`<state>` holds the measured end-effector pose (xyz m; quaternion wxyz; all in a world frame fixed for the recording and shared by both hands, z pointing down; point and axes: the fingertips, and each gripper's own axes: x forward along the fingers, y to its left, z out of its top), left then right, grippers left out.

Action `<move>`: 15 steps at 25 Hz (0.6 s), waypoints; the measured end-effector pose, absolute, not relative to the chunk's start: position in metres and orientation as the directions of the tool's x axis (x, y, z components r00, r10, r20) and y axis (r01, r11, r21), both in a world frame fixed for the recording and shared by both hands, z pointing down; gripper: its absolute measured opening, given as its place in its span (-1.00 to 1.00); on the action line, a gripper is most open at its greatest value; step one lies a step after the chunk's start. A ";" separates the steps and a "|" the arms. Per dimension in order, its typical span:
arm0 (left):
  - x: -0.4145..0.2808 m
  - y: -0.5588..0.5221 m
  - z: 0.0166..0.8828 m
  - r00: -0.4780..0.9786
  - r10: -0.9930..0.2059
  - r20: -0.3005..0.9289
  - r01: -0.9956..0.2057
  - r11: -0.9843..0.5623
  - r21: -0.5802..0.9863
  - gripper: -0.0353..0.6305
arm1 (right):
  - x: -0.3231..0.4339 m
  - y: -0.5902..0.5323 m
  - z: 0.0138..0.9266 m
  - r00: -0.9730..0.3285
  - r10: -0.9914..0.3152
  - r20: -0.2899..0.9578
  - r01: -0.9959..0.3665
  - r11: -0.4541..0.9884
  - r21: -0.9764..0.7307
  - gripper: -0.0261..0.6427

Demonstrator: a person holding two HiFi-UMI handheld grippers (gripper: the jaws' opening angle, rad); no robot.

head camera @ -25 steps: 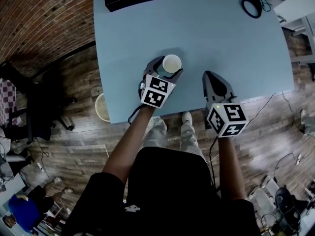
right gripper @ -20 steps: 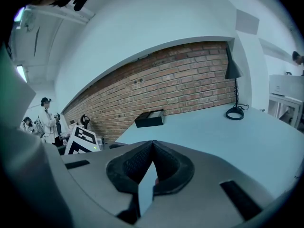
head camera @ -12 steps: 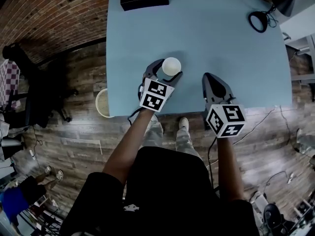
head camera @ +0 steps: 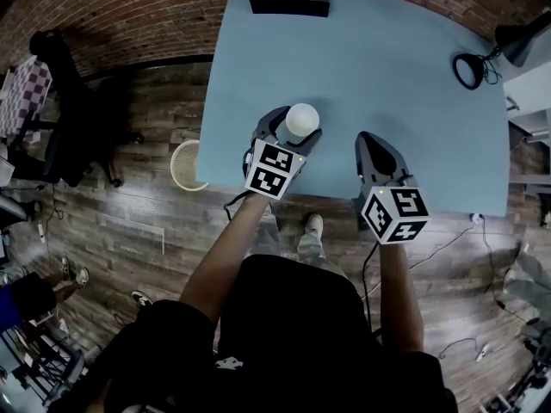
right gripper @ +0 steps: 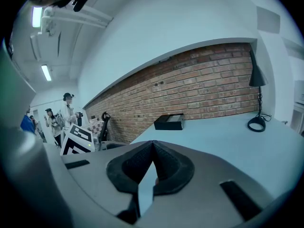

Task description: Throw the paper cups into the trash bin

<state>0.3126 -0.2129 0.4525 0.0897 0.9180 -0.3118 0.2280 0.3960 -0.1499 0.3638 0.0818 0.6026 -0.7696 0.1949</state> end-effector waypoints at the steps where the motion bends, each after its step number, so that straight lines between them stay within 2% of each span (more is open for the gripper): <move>1: 0.308 -0.211 0.450 0.693 -0.544 0.472 -0.626 -0.779 0.022 0.16 | 0.392 -0.150 0.362 -0.277 -0.892 0.357 -0.955 0.217 -0.201 -0.92; 15: 0.218 -0.174 0.425 0.541 -0.711 0.449 -0.793 -0.610 -0.011 0.15 | 0.312 -0.135 0.354 -0.519 -0.784 0.341 -0.855 0.483 -0.191 -0.92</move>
